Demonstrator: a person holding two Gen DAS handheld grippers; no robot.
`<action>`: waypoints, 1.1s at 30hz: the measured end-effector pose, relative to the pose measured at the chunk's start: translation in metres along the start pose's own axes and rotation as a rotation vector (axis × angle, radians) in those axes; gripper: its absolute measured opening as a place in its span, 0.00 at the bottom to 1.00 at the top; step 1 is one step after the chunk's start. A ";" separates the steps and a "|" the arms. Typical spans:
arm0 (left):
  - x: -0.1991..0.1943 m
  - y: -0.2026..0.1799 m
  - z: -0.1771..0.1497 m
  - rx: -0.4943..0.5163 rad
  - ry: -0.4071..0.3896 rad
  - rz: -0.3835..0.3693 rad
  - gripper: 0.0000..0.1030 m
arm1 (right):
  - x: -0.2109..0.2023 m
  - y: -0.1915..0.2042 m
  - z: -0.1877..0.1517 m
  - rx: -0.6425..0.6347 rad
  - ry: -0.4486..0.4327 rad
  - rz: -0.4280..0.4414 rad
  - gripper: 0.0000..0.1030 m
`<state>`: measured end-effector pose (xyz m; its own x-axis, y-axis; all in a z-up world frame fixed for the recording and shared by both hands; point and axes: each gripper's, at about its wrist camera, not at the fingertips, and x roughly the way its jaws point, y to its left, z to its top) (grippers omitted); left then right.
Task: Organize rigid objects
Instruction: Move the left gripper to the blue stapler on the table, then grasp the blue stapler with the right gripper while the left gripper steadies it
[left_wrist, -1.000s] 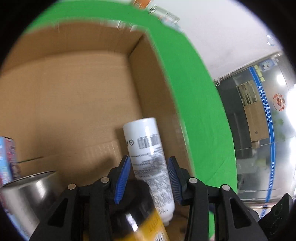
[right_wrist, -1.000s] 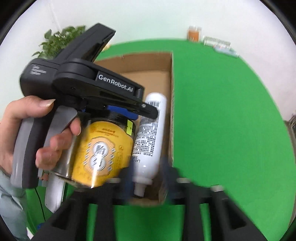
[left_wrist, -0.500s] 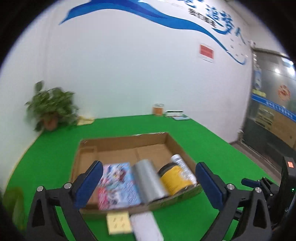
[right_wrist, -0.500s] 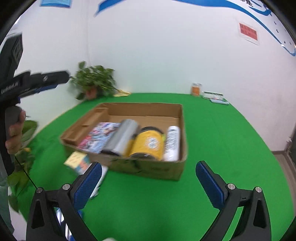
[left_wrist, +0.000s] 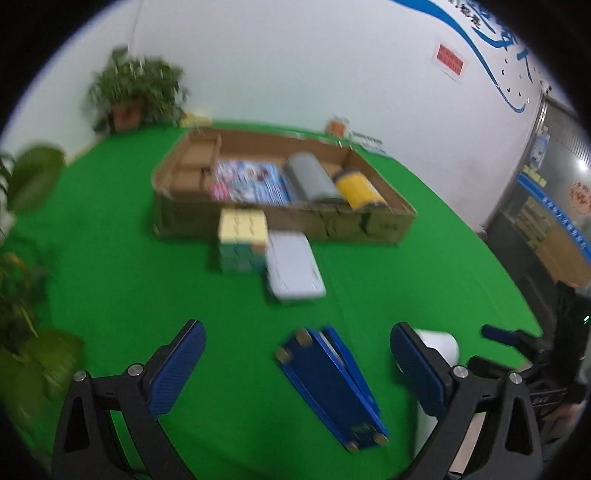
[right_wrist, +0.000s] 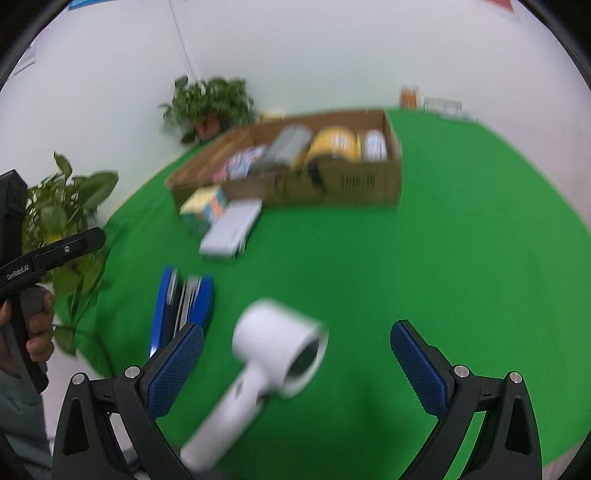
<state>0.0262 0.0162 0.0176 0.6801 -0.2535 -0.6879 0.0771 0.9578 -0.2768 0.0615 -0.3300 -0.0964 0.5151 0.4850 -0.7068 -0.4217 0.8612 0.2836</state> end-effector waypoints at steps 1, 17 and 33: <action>0.006 0.003 -0.004 -0.032 0.035 -0.043 0.97 | 0.002 0.002 -0.006 0.007 0.021 0.017 0.91; 0.095 0.008 -0.024 -0.204 0.344 -0.153 0.75 | 0.044 0.090 -0.035 -0.316 0.123 0.088 0.55; 0.106 0.030 -0.019 -0.316 0.316 -0.260 0.41 | 0.062 0.039 0.005 -0.373 0.032 0.000 0.52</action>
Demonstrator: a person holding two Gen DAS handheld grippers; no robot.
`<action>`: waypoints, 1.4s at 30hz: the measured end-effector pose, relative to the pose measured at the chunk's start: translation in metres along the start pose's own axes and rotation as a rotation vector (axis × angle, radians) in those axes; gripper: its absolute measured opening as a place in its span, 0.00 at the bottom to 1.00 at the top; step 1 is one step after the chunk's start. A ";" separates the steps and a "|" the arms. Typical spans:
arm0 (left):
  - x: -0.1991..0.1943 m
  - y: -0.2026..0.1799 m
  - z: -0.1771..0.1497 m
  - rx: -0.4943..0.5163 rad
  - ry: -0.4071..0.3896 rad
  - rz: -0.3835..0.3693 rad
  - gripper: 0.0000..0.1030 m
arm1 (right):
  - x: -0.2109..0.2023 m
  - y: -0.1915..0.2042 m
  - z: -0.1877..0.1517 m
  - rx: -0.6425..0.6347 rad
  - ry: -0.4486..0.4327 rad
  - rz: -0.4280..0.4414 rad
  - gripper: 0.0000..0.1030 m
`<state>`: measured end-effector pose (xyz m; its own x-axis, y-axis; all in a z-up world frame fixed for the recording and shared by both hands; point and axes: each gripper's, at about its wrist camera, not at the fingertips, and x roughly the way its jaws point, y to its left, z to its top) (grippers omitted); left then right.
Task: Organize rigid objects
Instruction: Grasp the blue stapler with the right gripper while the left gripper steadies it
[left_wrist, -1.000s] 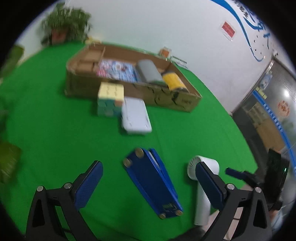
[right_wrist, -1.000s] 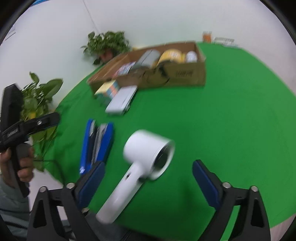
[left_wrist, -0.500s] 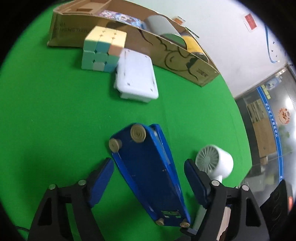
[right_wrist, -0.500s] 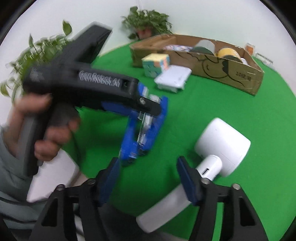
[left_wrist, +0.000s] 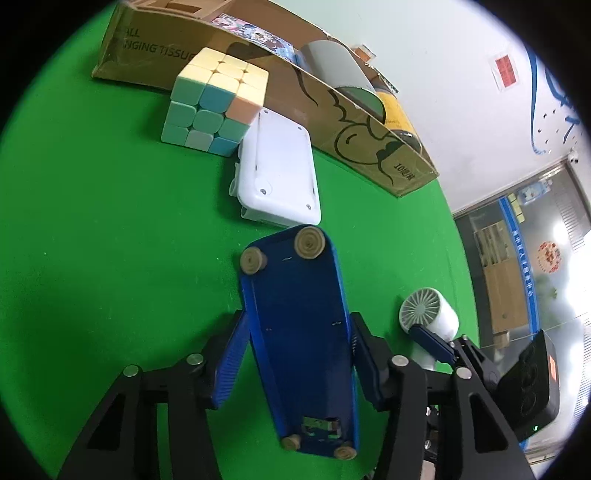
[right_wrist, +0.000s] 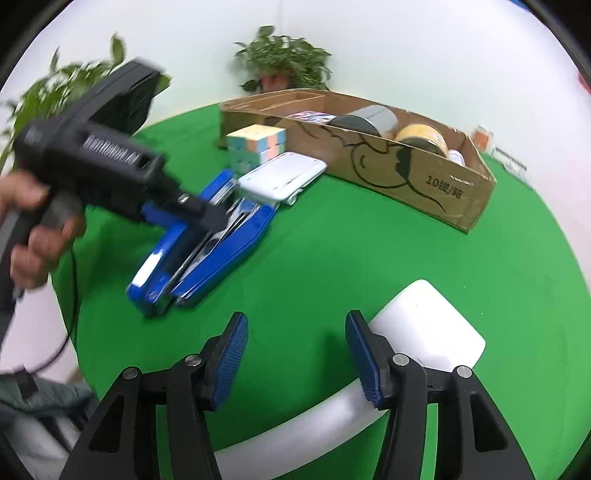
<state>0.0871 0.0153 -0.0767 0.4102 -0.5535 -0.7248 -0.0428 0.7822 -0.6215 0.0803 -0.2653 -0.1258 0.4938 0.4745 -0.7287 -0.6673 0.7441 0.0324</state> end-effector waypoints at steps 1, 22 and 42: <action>-0.001 0.002 -0.001 -0.010 0.006 -0.037 0.37 | 0.000 -0.001 0.003 0.025 0.002 0.035 0.52; 0.021 0.010 -0.002 -0.211 0.069 -0.284 0.25 | 0.031 0.002 0.021 0.489 0.122 0.335 0.70; -0.017 0.024 0.011 -0.136 -0.076 -0.085 0.49 | 0.031 0.035 0.043 0.159 0.161 0.046 0.48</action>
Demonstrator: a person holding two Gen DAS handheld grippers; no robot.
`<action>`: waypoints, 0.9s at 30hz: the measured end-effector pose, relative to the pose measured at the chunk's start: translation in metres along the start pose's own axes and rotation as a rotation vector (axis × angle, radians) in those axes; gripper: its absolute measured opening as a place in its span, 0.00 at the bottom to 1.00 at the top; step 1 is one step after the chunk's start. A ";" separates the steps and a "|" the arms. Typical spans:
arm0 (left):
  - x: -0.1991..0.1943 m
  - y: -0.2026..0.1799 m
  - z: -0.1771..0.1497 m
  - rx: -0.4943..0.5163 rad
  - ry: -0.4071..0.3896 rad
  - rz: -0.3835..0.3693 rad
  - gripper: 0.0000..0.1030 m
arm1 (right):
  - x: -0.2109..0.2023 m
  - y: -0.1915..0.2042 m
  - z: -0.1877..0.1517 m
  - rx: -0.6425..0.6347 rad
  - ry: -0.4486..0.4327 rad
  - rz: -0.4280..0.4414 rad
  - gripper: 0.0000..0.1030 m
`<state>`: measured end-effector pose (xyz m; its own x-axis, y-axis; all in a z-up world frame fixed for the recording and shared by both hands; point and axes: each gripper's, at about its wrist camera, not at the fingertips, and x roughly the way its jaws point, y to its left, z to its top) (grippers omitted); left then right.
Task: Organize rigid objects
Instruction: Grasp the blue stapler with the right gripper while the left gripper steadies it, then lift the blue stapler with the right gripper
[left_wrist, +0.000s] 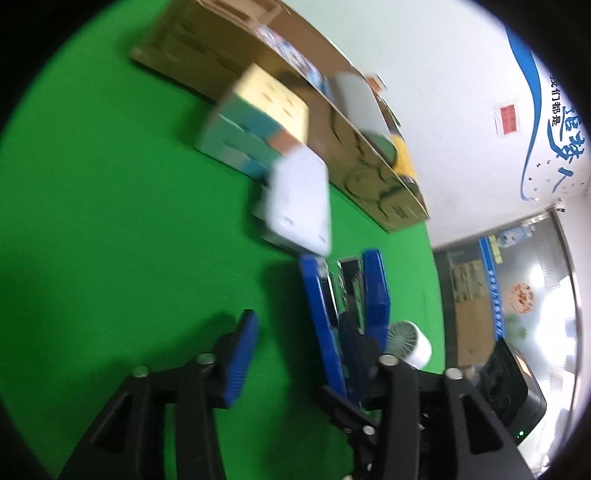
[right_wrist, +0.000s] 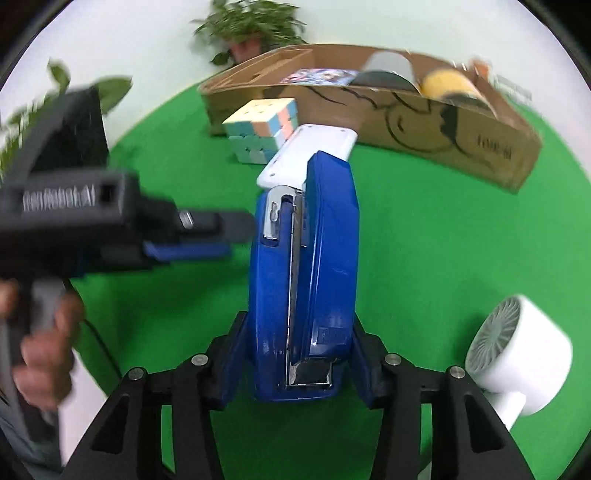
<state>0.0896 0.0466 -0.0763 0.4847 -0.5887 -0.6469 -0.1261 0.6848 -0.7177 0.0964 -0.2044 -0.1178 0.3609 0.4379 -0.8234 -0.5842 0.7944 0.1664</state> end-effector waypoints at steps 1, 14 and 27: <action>-0.003 0.002 0.000 0.002 -0.004 0.001 0.51 | -0.005 -0.001 0.000 0.010 -0.017 0.058 0.48; 0.001 -0.009 -0.008 0.090 0.000 0.015 0.70 | 0.007 0.012 -0.017 -0.044 -0.011 -0.016 0.74; 0.015 -0.013 -0.016 0.123 0.062 -0.007 0.70 | 0.008 0.008 -0.017 0.066 -0.023 0.048 0.50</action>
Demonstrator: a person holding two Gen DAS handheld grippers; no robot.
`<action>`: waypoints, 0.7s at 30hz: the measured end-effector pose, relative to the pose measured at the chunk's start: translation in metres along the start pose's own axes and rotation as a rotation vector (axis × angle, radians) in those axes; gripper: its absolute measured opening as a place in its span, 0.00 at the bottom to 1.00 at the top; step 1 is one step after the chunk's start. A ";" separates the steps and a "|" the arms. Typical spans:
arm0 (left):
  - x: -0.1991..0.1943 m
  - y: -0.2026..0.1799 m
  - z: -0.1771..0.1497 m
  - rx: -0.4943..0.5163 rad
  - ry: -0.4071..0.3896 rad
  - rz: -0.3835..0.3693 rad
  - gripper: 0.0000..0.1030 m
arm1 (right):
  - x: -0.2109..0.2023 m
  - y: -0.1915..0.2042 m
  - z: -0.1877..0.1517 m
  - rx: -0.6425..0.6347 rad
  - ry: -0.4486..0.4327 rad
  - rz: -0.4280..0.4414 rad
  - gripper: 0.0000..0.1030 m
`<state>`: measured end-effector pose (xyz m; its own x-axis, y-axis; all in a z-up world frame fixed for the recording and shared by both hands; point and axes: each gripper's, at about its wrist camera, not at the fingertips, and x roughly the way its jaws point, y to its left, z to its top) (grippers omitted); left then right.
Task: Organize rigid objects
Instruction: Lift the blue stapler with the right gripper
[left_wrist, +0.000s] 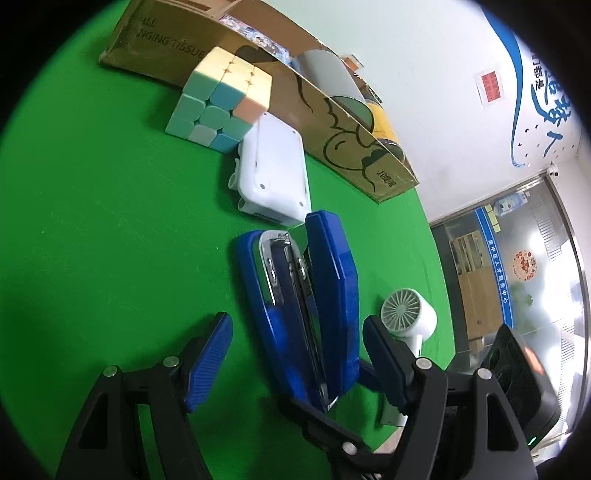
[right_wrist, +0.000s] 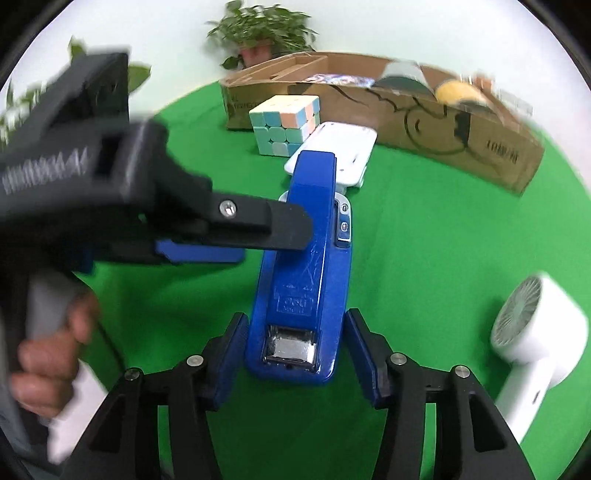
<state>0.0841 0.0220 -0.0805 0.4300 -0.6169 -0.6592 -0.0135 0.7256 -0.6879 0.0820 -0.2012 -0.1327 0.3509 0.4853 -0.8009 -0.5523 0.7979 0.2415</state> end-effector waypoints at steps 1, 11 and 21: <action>0.002 -0.002 0.001 0.008 0.007 0.012 0.70 | 0.001 -0.001 0.000 0.015 0.005 0.018 0.49; 0.004 -0.006 0.002 0.015 0.037 0.012 0.58 | 0.000 0.002 0.002 0.055 0.011 0.088 0.49; -0.050 -0.035 0.025 0.096 -0.111 -0.068 0.54 | -0.041 0.023 0.041 -0.005 -0.126 0.065 0.49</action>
<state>0.0860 0.0350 -0.0161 0.5240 -0.6323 -0.5707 0.1036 0.7124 -0.6941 0.0856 -0.1879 -0.0720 0.4060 0.5769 -0.7087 -0.5807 0.7617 0.2874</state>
